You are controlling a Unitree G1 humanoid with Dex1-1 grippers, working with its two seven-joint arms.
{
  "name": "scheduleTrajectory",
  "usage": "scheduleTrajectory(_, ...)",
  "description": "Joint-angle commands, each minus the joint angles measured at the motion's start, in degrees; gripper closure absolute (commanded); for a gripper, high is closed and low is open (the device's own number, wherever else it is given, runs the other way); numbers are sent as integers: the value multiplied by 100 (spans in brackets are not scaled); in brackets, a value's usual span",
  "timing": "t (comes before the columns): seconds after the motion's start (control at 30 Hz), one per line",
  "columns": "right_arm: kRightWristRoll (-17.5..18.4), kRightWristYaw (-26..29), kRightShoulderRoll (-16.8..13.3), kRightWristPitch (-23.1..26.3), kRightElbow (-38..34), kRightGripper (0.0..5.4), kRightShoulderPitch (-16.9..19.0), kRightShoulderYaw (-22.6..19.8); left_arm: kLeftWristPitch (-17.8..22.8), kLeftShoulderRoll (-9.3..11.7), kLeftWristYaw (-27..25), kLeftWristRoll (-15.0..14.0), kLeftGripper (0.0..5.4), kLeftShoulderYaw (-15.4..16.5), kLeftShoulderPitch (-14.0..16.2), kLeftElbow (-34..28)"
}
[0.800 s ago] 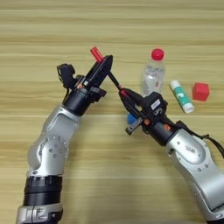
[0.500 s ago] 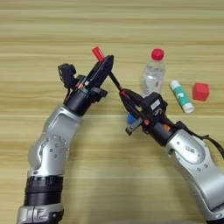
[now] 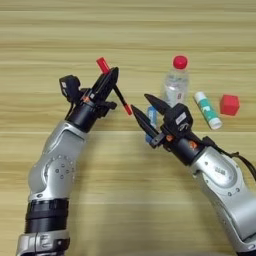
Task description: Move the objects on the table
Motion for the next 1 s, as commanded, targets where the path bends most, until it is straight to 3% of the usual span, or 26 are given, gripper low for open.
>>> scheduleTrajectory(0.03, 61, -109, 45, -205, -146, 284, 15, -267, -126, 71, 145, 290, 494, 33, -164, 188)
scheduleTrajectory(0.17, -74, -403, 94, -520, -136, 240, -33, -633, -170, 115, 301, 557, 494, 66, -236, 447)
scheduleTrajectory(0.3, -362, -1057, 130, -762, 75, 205, -212, -1377, -189, 175, 492, 766, 494, 103, -302, 657)
scheduleTrajectory(0.43, -416, -1586, 156, -619, 440, 150, -404, -2084, -149, 223, 643, 914, 494, 127, -345, 831)
scheduleTrajectory(0.57, -566, -2393, 115, -175, 1043, 110, -725, -2949, -67, 247, 709, 1004, 494, 128, -360, 917)
scheduleTrajectory(0.8, -437, -2667, -53, 437, 1960, 33, -1086, -3499, 81, 260, 776, 960, 494, 153, -375, 988)
scheduleTrajectory(1.0, -446, -2624, -160, 501, 2681, 0, -1342, -3546, 139, 280, 809, 1013, 494, 147, -383, 1057)
